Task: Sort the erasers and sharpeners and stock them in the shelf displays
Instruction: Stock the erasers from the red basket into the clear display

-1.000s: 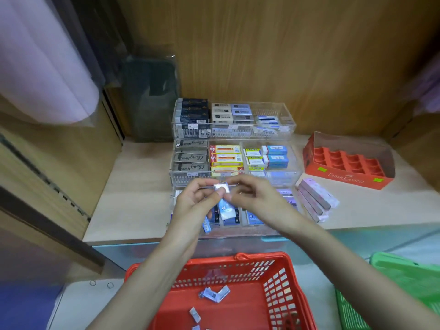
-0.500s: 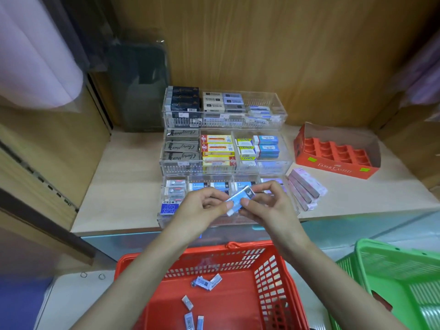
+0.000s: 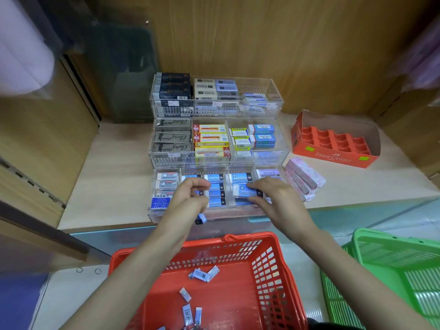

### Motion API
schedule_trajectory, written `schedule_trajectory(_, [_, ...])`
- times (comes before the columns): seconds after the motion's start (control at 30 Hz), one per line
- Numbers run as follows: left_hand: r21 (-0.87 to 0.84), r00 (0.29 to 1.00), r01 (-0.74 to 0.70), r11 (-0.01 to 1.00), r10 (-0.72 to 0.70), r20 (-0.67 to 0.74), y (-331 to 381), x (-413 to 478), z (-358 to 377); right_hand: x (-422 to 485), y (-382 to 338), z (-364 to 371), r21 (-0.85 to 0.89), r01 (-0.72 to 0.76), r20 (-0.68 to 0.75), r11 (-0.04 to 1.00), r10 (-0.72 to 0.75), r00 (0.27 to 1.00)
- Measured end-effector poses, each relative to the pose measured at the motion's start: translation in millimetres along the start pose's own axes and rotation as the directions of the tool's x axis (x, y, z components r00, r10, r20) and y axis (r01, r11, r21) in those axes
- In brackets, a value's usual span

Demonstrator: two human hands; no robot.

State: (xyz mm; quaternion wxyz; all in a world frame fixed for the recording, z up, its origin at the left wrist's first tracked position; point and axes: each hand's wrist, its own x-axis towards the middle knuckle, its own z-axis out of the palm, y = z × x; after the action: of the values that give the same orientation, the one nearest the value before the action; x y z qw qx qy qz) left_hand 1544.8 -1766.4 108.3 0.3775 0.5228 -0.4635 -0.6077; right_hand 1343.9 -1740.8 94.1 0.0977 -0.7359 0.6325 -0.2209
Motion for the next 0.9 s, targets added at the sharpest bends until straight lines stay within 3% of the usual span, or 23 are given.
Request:
schedule_trajectory(0.1, [-0.027,0.999,-0.019,0.999,0.018,-0.033,0,4,-4,10,-1,7,-0.137,0.027,-0.004,0.99,-0.028,1.0])
schedule_trajectory(0.23, [-0.074,0.999,-0.016,0.997,0.013,-0.039,1,7,-9,17,1,1,-0.178,0.05,0.002,0.983,-0.05,0.999])
schedule_trajectory(0.37, [-0.125,0.998,-0.005,0.992,-0.002,-0.058,-1,8,-12,20,4,0,-0.339,0.14,0.104,0.93,-0.111,0.988])
schedule_trajectory(0.5, [-0.115,0.994,-0.033,0.993,0.021,-0.104,-3,7,-12,23,1,18,-0.446,0.113,0.149,0.888,-0.051,0.987])
schedule_trajectory(0.67, [-0.197,0.995,-0.03,0.98,0.01,-0.101,1,6,-11,37,3,29,-0.32,0.019,0.11,0.947,0.017,0.994])
schedule_trajectory(0.8, [-0.28,0.992,0.021,0.96,-0.055,-0.115,3,5,-11,37,-10,19,-0.366,0.041,0.085,0.93,-0.01,0.996])
schedule_trajectory(0.83, [-0.302,0.989,0.031,0.953,-0.073,-0.128,4,5,-11,35,-17,15,-0.296,0.031,0.074,0.955,-0.01,0.997])
schedule_trajectory(0.9, [-0.35,0.986,0.041,0.936,-0.095,-0.14,6,4,-11,28,-39,5,0.033,-0.014,0.047,0.999,0.012,0.999])
